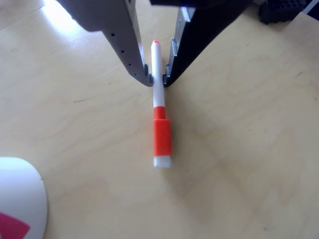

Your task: Grab the pen and place it in the cup.

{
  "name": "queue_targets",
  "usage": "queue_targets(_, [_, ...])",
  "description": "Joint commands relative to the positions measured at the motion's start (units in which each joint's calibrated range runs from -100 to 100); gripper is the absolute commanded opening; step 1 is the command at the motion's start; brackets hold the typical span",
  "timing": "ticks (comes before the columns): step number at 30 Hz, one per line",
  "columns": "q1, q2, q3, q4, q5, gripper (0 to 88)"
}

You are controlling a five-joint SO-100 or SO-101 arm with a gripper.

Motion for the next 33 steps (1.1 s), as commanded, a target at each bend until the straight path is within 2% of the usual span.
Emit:
queue_targets(1, [-0.3,-0.1,0.2,-0.8,-0.2,1.2])
queue_targets(7, [0.1,-14.9,1.4,-1.3,-0.9,1.2])
queue_targets(15, [-1.6,-39.9,-1.0,-2.3,-7.3,1.2])
queue_targets(25, [-5.5,-39.9,-2.1,-21.9,-20.8,1.1])
queue_targets(33, [-4.6,-25.1,-11.0,-32.7,-25.1,1.1])
